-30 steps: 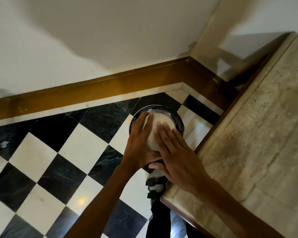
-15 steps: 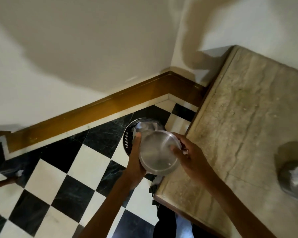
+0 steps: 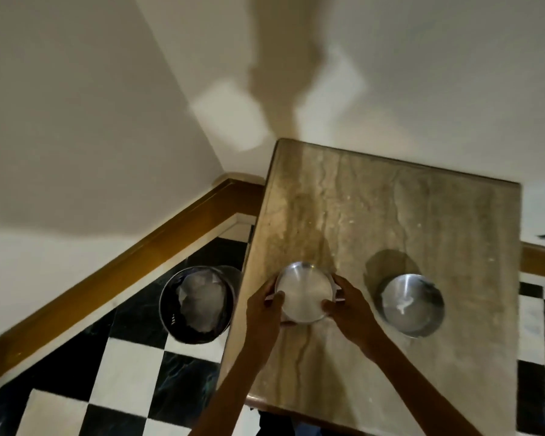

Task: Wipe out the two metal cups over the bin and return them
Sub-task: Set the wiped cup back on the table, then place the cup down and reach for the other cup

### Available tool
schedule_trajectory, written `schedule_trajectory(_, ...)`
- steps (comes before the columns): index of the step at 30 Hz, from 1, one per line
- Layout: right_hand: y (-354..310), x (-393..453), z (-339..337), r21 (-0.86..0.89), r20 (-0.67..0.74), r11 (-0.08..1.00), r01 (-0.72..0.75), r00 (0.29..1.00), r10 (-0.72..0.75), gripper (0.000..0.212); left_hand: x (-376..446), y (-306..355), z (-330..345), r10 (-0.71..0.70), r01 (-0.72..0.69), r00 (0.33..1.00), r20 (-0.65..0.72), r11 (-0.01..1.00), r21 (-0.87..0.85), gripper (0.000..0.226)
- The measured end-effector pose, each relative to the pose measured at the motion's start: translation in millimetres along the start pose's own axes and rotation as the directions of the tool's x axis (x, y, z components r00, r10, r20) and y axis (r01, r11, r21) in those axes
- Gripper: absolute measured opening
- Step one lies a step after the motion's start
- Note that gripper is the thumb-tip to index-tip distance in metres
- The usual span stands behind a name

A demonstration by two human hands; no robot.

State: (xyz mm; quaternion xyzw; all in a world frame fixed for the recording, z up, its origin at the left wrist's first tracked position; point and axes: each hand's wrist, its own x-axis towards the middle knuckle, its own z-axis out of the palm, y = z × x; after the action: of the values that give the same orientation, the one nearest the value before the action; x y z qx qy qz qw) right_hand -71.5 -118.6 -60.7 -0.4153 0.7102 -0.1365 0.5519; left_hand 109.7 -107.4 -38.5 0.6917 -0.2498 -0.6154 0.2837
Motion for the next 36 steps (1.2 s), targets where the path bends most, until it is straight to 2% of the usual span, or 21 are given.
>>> schedule_trajectory(3, -10, 20, -25, -0.052, -0.084, 0.997, 0.062, 0.994, -0.066, 0.059, 26, 13, 35, 0.041, -0.037, 0.998, -0.055, 0.998, 0.057, 0.032)
schedule_trajectory(7, -21, 57, -60, -0.026, -0.238, 0.992, 0.125, 0.963, -0.127, 0.062, 68, 33, 75, 0.153, -0.137, 0.978, -0.144, 0.984, 0.112, 0.028)
schedule_trajectory(12, -45, 92, -98, -0.034, -0.351, 0.995, 0.095, 0.931, -0.101, 0.047, 104, 73, 114, 0.187, -0.184, 0.97, -0.157, 0.982, 0.031, 0.034)
schedule_trajectory(17, -52, 113, -122, 0.006, -0.356, 0.996, 0.09, 0.931, -0.082, 0.032, 118, 96, 139, 0.135, -0.158, 0.968, -0.21, 0.983, -0.096, 0.034)
schedule_trajectory(21, -44, 108, -134, 0.13, -0.369, 0.989, 0.071, 0.929, -0.018, 0.018, 108, 86, 142, 0.16, -0.188, 0.944, -0.289, 0.979, -0.073, 0.03)
schedule_trajectory(23, -31, 96, -144, 0.165, -0.386, 0.985, 0.06, 0.922, 0.009, 0.021, 93, 71, 143, 0.12, -0.144, 0.933, -0.339, 0.988, -0.047, 0.018)
schedule_trajectory(24, -22, 85, -150, 0.108, -0.394, 0.991, 0.073, 0.919, -0.025, 0.024, 80, 62, 145, 0.088, -0.107, 0.937, -0.337, 0.994, -0.038, 0.019)
schedule_trajectory(27, 12, 49, -160, -0.07, -0.392, 0.992, 0.107, 0.911, -0.126, 0.029, 40, 34, 157, -0.005, -0.006, 0.973, -0.232, 0.999, -0.046, 0.025)
schedule_trajectory(31, 59, 15, -163, -0.167, -0.351, 0.986, 0.013, 0.934, -0.072, 0.025, -8, 11, 181, -0.148, 0.145, 0.987, -0.071, 0.988, -0.044, 0.029)
schedule_trajectory(33, 73, 5, -161, -0.218, -0.314, 0.976, 0.006, 0.946, -0.076, 0.018, -21, 9, 191, -0.227, 0.22, 0.972, -0.053, 0.969, -0.114, 0.03)
schedule_trajectory(36, 86, -8, -152, -0.223, -0.352, 0.975, 0.007, 0.932, -0.087, 0.024, -27, 7, 199, -0.308, 0.292, 0.95, -0.06, 0.937, -0.191, 0.031)
